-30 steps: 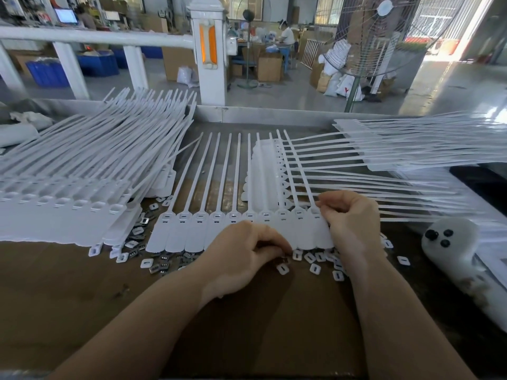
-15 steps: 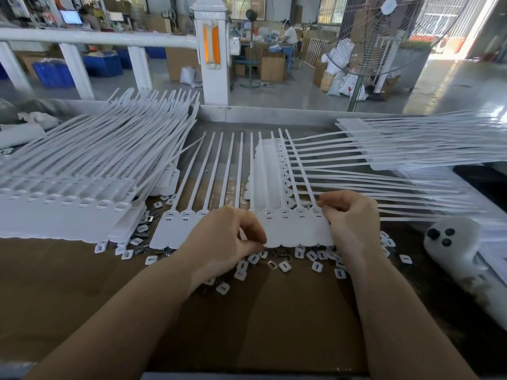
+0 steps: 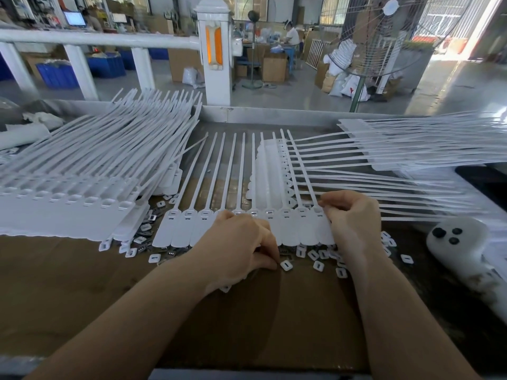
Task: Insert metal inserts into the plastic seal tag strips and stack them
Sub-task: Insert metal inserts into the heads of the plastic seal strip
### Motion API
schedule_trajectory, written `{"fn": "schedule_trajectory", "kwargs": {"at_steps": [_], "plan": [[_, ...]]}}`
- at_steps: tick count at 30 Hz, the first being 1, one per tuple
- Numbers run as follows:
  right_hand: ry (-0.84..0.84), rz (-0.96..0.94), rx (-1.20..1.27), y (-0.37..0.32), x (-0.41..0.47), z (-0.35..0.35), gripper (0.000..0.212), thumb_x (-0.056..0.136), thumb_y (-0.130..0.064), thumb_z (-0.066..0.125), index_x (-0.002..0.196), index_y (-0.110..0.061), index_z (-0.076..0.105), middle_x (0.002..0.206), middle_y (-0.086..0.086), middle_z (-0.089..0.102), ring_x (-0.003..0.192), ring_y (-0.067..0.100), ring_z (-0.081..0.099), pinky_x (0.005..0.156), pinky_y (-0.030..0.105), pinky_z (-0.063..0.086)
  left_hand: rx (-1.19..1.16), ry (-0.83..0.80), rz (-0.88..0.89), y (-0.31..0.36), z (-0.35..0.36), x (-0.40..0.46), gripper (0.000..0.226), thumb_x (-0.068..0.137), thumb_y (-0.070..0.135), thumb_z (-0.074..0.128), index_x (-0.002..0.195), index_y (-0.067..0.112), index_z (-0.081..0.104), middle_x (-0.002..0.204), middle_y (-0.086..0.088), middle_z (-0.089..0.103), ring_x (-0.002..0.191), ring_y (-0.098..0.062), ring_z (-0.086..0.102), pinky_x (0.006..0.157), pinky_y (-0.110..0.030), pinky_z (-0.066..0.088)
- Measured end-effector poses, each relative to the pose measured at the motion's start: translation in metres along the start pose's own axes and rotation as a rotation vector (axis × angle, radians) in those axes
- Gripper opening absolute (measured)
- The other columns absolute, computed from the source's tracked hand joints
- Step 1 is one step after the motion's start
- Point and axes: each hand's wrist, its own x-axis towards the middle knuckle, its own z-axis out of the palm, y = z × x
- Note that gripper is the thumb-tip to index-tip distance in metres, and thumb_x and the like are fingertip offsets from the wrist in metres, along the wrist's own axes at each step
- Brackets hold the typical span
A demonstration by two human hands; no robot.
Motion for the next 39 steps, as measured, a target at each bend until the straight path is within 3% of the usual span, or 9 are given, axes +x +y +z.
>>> {"fn": "schedule_trajectory", "kwargs": {"at_steps": [4, 10, 14, 19, 23, 27, 30, 35, 39], "plan": [[0.002, 0.001, -0.009, 0.001, 0.000, 0.000, 0.017, 0.090, -0.007, 0.057, 0.093, -0.019, 0.069, 0.090, -0.008, 0.066, 0.082, -0.001, 0.057, 0.062, 0.007, 0.037, 0.039, 0.003, 0.044, -0.002, 0.003, 0.001, 0.013, 0.086, 0.041, 0.060, 0.095, 0.038, 0.068, 0.085, 0.025, 0.048, 0.089, 0.004, 0.037, 0.078, -0.021, 0.012], [0.003, 0.006, -0.003, 0.001, 0.001, 0.000, 0.017, 0.089, -0.008, 0.058, 0.092, -0.019, 0.070, 0.089, -0.008, 0.066, 0.081, -0.002, 0.056, 0.061, 0.007, 0.036, 0.077, -0.011, 0.085, -0.004, 0.006, 0.002, 0.012, 0.089, 0.039, 0.056, 0.099, 0.036, 0.063, 0.091, 0.024, 0.043, 0.091, 0.004, 0.029, 0.082, -0.021, 0.012], [-0.005, 0.008, -0.011, 0.001, 0.001, 0.000, 0.018, 0.090, -0.008, 0.057, 0.092, -0.020, 0.070, 0.088, -0.010, 0.065, 0.079, -0.003, 0.055, 0.058, 0.007, 0.036, -0.001, -0.013, 0.073, -0.004, 0.005, 0.002, 0.007, 0.087, 0.039, 0.058, 0.084, 0.041, 0.052, 0.082, 0.026, 0.042, 0.084, 0.005, 0.030, 0.082, -0.020, 0.015], [-0.007, 0.011, 0.009, 0.000, 0.000, 0.000, 0.017, 0.090, -0.007, 0.057, 0.093, -0.019, 0.069, 0.090, -0.008, 0.066, 0.082, -0.001, 0.057, 0.063, 0.007, 0.037, -0.199, 0.087, 0.007, -0.003, -0.001, 0.009, 0.023, 0.086, 0.031, 0.061, 0.069, 0.041, 0.049, 0.083, 0.020, 0.052, 0.079, 0.006, 0.047, 0.087, -0.027, 0.036], [-0.012, 0.013, 0.022, -0.001, -0.001, -0.001, 0.018, 0.089, -0.006, 0.057, 0.093, -0.018, 0.069, 0.092, -0.006, 0.067, 0.087, 0.003, 0.059, 0.067, 0.007, 0.038, -0.290, 0.136, -0.057, 0.004, -0.005, 0.028, 0.016, 0.088, 0.032, 0.059, 0.075, 0.036, 0.052, 0.082, 0.019, 0.052, 0.077, -0.001, 0.049, 0.072, -0.017, 0.037], [-0.028, -0.002, 0.011, -0.003, -0.003, -0.003, 0.018, 0.089, -0.006, 0.056, 0.094, -0.017, 0.069, 0.092, -0.006, 0.067, 0.089, 0.004, 0.059, 0.073, 0.010, 0.042, -0.398, 0.131, -0.107, 0.012, -0.004, 0.053, 0.009, 0.092, 0.026, 0.055, 0.085, 0.026, 0.060, 0.086, 0.008, 0.061, 0.083, -0.010, 0.057, 0.072, -0.018, 0.041], [-0.036, 0.007, 0.033, -0.004, -0.003, -0.003, 0.018, 0.089, -0.005, 0.056, 0.091, -0.019, 0.069, 0.090, -0.006, 0.067, 0.089, 0.006, 0.061, 0.083, 0.019, 0.046, -0.445, 0.106, -0.127, 0.016, -0.001, 0.068, 0.016, 0.094, 0.022, 0.052, 0.098, 0.015, 0.066, 0.095, -0.002, 0.064, 0.089, -0.016, 0.058, 0.072, -0.017, 0.042], [-0.033, 0.003, 0.017, -0.004, -0.002, -0.002, 0.019, 0.089, -0.005, 0.056, 0.091, -0.019, 0.069, 0.088, -0.008, 0.067, 0.086, 0.004, 0.059, 0.074, 0.011, 0.042, -0.466, 0.084, -0.163, 0.017, 0.000, 0.081, 0.020, 0.095, 0.021, 0.051, 0.102, 0.010, 0.066, 0.091, -0.002, 0.061, 0.078, -0.008, 0.053, 0.060, -0.012, 0.037], [-0.035, 0.003, 0.014, -0.003, -0.002, -0.001, 0.019, 0.088, -0.005, 0.056, 0.091, -0.019, 0.069, 0.085, -0.009, 0.065, 0.084, 0.003, 0.059, 0.077, 0.016, 0.045, -0.430, 0.087, -0.196, 0.019, 0.000, 0.087, 0.021, 0.094, 0.024, 0.053, 0.103, 0.010, 0.067, 0.101, -0.004, 0.057, 0.095, -0.019, 0.055, 0.079, -0.026, 0.042]]}}
